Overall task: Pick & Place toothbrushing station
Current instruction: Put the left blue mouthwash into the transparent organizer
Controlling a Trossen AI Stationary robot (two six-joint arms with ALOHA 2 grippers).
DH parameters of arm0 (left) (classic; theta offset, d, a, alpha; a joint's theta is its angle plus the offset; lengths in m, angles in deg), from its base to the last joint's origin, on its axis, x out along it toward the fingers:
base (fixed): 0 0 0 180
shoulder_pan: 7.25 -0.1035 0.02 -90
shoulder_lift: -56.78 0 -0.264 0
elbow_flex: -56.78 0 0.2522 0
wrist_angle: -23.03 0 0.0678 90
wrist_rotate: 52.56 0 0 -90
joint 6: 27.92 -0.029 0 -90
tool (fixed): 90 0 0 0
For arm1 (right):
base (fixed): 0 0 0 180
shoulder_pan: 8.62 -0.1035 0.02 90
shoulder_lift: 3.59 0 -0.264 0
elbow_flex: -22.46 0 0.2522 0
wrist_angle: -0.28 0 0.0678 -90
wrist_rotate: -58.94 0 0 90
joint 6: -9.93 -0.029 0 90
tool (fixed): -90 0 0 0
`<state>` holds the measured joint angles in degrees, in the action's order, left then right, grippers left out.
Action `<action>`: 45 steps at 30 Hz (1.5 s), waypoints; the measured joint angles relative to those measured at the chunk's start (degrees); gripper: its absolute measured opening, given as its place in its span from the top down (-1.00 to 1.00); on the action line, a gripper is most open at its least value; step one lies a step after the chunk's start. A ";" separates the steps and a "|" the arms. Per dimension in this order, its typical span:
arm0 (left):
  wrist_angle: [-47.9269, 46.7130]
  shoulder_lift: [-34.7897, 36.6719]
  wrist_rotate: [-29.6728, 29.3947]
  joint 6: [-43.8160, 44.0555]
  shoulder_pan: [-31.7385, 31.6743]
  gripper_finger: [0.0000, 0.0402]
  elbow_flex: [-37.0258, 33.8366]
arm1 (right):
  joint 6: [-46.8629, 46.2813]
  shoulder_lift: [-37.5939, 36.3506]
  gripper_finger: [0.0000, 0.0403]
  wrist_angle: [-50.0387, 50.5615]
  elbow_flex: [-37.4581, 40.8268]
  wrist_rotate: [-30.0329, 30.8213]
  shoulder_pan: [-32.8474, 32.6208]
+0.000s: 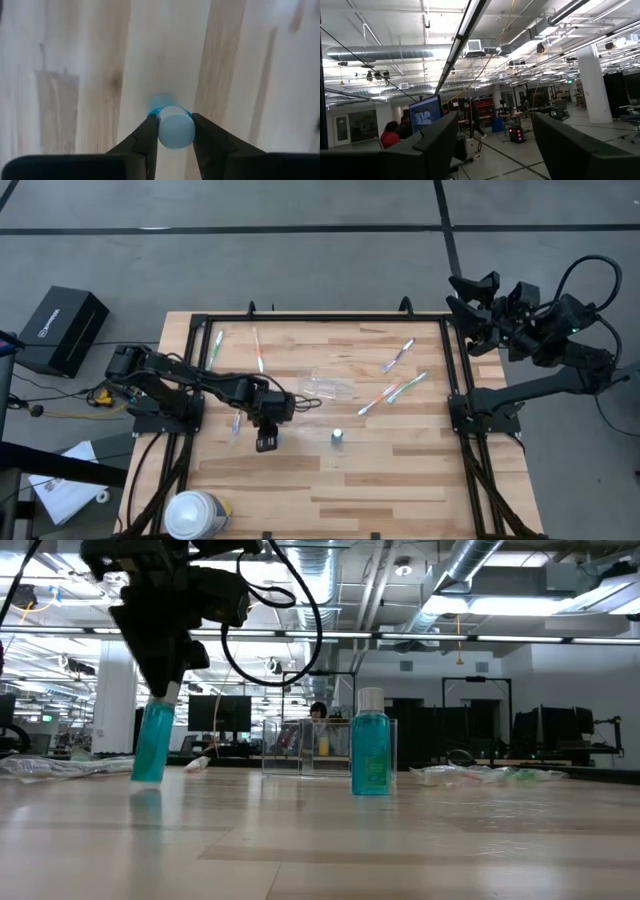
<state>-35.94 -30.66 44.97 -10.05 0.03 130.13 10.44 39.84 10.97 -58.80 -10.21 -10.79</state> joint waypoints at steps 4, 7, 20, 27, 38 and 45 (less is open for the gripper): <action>0.58 3.85 -0.21 0.64 -4.18 0.56 3.14 | 0.09 -0.01 -0.24 -0.41 0.00 0.02 0.00; 0.85 5.89 -1.09 0.23 -8.15 0.56 7.12 | 1.24 0.01 -0.24 -0.39 0.00 0.13 0.06; -1.67 -0.78 2.25 -14.78 -24.40 0.56 25.12 | 1.42 -0.01 -0.24 -1.24 0.00 0.55 0.09; -9.17 -10.61 3.39 -23.81 -26.72 0.56 32.65 | 1.09 -0.01 -0.24 -2.10 0.00 1.75 0.04; -9.93 -15.74 3.48 -29.53 -26.49 0.56 34.41 | 0.98 -0.01 -0.24 -1.94 0.00 1.77 0.04; -9.73 -15.74 3.48 -30.95 -26.42 0.56 34.41 | 1.23 -0.01 -0.24 -1.99 0.00 1.77 0.04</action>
<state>-45.67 -46.40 48.45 -41.01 -26.38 164.54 11.67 39.83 8.98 -58.80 -8.44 -10.75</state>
